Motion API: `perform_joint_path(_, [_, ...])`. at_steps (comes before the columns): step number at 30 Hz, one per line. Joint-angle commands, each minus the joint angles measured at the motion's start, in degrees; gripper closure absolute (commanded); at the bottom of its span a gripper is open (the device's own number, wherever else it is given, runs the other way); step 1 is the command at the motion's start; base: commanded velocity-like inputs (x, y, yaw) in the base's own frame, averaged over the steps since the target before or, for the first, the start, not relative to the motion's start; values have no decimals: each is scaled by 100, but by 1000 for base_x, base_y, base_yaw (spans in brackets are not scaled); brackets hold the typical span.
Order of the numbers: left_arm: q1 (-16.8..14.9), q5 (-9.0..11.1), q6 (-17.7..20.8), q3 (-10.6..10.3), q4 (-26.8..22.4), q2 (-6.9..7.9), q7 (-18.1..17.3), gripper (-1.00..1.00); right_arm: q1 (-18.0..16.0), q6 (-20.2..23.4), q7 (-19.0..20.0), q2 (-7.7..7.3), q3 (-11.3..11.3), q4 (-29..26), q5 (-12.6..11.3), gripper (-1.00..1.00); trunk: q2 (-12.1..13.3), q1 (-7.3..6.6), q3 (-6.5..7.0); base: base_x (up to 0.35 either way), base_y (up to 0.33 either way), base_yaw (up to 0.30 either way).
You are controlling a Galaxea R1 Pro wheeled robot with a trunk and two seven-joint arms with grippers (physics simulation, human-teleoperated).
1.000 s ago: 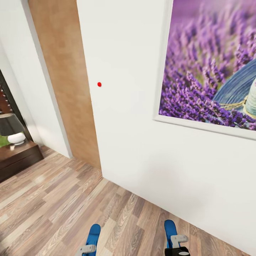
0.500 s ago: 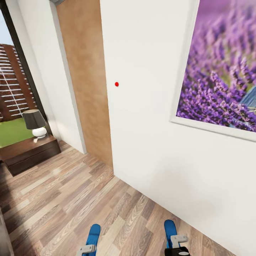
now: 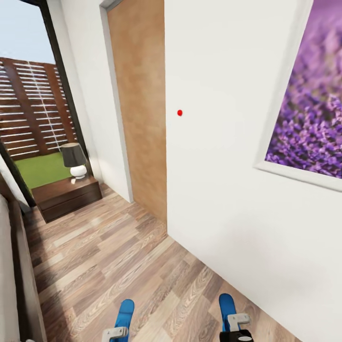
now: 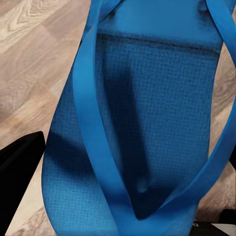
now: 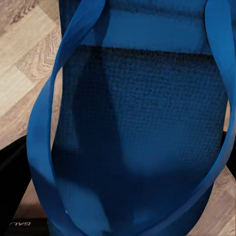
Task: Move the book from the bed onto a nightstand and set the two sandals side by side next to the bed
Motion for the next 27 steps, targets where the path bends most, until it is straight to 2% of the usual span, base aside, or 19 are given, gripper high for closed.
perform_joint_path(1, [-7, 48, -24, -55, 9, 2, 43, 100, 0, 47, -36, -2, 48, -15, 1, 100, -6, 4, -8, 267, -53, 273])
perform_joint_path(20, [-7, 55, -32, -55, 9, 2, 43, 100, 0, 47, -46, 4, 49, -15, 46, 100, -6, 4, -8, 315, -18, 273])
perform_joint_path(27, [-7, 56, -33, -55, 9, 2, 43, 100, 0, 47, -37, -4, 54, -12, 54, 100, -6, 4, -8, 327, -48, 94])
